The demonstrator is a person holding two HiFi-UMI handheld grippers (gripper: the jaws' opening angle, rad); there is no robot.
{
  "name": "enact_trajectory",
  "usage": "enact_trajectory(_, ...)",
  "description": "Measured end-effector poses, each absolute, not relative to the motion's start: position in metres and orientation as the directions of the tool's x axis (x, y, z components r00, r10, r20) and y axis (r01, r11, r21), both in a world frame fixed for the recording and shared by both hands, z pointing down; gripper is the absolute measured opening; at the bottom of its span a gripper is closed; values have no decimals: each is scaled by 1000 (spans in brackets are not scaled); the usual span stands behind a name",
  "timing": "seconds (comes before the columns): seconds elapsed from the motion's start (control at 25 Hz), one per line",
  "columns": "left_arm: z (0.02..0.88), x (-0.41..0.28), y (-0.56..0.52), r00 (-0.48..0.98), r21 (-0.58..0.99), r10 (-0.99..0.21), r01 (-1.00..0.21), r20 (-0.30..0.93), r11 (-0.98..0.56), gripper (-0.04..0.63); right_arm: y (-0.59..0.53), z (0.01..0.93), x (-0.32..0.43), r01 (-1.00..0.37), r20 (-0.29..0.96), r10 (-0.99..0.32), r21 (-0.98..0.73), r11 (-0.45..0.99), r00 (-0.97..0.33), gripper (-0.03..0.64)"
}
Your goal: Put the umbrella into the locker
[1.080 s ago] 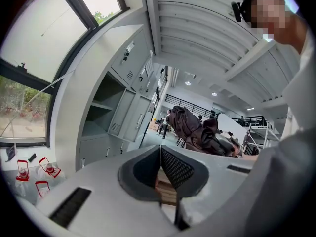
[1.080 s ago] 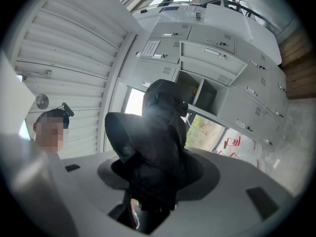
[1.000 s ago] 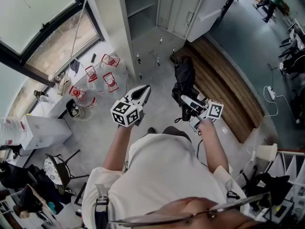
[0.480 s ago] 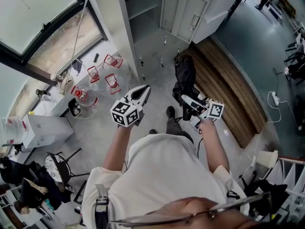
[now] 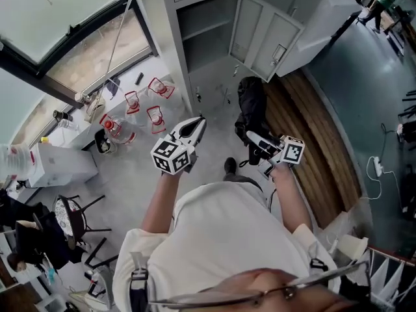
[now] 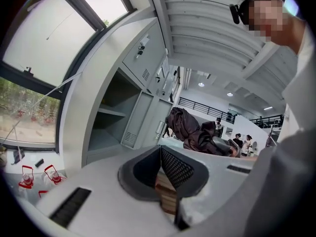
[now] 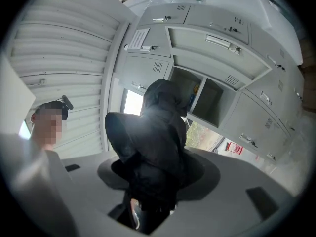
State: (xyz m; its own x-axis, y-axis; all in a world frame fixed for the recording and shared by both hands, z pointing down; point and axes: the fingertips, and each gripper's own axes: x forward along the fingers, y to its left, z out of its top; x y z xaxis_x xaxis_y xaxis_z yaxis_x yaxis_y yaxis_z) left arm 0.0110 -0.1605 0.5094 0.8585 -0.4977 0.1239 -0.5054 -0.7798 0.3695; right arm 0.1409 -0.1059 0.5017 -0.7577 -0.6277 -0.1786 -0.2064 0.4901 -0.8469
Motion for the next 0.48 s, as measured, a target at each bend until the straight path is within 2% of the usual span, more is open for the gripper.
enact_trajectory(0.28, 509, 29, -200, 802, 368, -581, -586, 138, -722, 5, -166, 504, 169, -169, -168, -564, -852, 495, -809, 229)
enact_trajectory(0.48, 517, 41, -222, 749, 373, -644, -649, 157, -663, 5, -205, 521, 183, -184, -116, -514, -849, 496, -850, 229)
